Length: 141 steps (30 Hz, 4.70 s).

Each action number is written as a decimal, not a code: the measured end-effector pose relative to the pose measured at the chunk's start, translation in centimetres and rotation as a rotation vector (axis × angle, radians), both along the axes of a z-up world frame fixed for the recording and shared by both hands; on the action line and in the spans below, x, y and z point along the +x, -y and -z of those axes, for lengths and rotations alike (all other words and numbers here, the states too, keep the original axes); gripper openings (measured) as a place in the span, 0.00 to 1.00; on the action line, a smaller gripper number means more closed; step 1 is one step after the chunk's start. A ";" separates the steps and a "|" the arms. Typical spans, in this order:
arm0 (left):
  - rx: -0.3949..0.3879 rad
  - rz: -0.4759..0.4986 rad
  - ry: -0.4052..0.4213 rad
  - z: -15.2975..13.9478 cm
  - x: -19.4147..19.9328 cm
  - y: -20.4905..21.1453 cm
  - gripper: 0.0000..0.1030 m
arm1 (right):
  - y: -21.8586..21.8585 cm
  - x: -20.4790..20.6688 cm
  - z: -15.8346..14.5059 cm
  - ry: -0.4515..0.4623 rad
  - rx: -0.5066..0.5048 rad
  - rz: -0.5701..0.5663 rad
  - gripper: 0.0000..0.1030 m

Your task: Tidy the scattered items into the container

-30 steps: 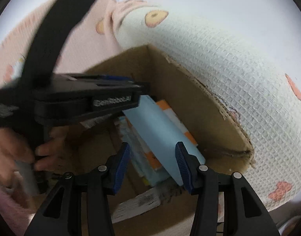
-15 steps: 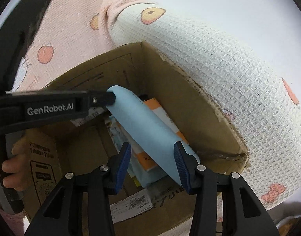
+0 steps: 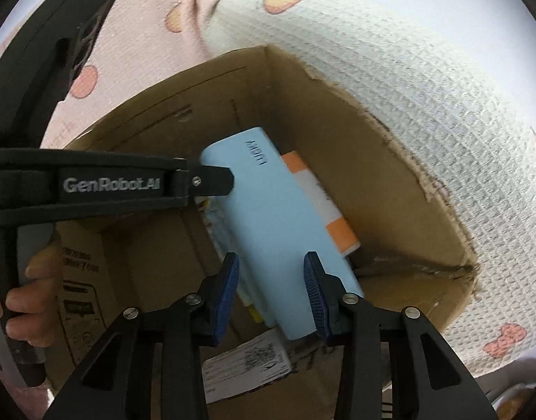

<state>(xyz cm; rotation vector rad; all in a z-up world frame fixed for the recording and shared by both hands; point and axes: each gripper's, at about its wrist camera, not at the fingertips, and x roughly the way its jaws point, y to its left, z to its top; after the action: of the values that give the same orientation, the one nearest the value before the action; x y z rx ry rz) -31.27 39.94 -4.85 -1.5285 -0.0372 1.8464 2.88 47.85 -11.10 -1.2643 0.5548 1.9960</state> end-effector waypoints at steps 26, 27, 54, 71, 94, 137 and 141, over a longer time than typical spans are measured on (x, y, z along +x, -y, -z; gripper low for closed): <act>0.059 0.036 0.096 2.6 -0.7 -0.6 0.27 | -1.5 -2.4 0.0 0.086 -0.002 -0.076 0.35; 0.062 0.039 0.101 2.7 -0.8 -0.7 0.27 | -1.7 -2.5 0.0 0.090 -0.002 -0.080 0.35; 0.015 -0.114 -0.069 -1.9 -0.8 1.9 0.51 | 0.3 -4.5 -2.9 0.114 0.058 -0.115 0.45; 0.007 -0.355 -0.397 -9.7 10.1 22.3 0.63 | 9.9 -5.8 -6.0 -0.099 0.126 -0.363 0.63; 0.032 -0.932 -0.168 1.3 11.2 49.8 0.63 | 24.5 -25.3 4.2 -0.342 -0.328 -0.633 0.68; 0.268 -0.982 -0.021 6.5 7.2 49.8 0.42 | 25.0 -30.7 12.8 -0.467 -0.721 -0.525 0.20; 0.332 -0.899 0.006 6.3 8.7 46.7 0.23 | 24.4 -27.1 10.9 -0.453 -0.656 -0.536 0.20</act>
<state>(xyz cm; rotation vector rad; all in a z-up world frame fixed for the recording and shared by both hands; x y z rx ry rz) -22.59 -6.73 -11.15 -1.3686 -1.1336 2.3255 -24.17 23.49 -22.01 -1.4351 1.2784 2.7079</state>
